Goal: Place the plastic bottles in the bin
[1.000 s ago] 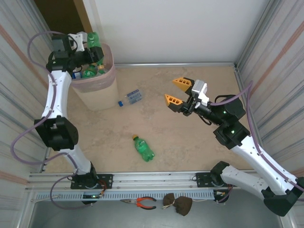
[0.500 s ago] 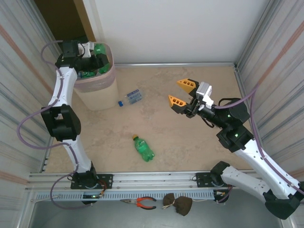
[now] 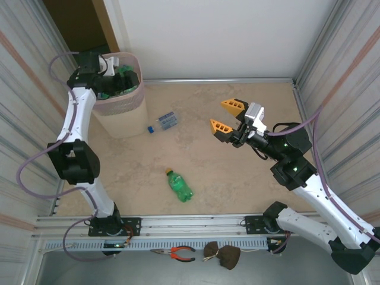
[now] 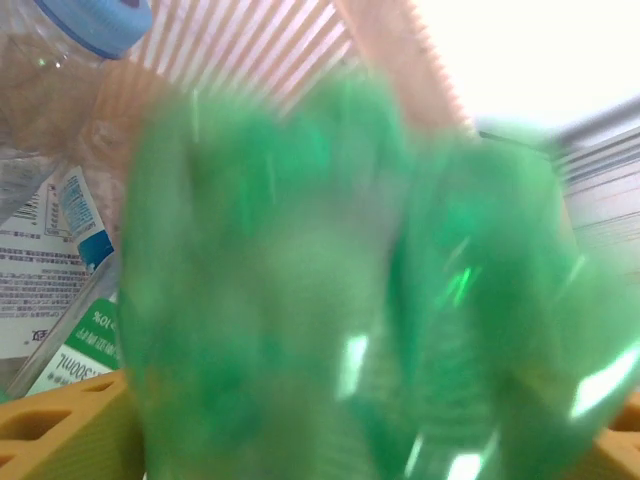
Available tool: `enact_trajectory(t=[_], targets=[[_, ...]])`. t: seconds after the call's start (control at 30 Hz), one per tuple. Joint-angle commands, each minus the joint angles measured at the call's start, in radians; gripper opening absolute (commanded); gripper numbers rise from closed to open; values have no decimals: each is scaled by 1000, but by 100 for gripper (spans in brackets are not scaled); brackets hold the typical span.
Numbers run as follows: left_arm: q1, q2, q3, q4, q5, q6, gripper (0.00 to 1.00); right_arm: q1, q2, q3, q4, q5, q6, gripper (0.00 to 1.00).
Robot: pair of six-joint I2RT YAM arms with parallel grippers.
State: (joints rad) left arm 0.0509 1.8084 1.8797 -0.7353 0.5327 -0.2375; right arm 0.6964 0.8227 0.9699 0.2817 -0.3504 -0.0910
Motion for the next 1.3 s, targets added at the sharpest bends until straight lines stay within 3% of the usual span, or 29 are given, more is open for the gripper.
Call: enact_trajectory(t=[0.0,0.23,0.43,0.83,1.27], targets=[[-4,-64,6,-33,-43,32,86,9,-22,-7,0,13,-6,57],[-5,-31,111,-63,-50,64,86,9,-31,-9,-5,17,-9,57],[-11,35,223,-101,1,74,63,12,-37,-10,-13,23,-18,57],[-50,-6,185,-188,-46,140,29,12,-39,-13,-23,32,-26,57],[-51,106,90,-256,-88,200,16,11,-45,-22,-24,43,-26,56]])
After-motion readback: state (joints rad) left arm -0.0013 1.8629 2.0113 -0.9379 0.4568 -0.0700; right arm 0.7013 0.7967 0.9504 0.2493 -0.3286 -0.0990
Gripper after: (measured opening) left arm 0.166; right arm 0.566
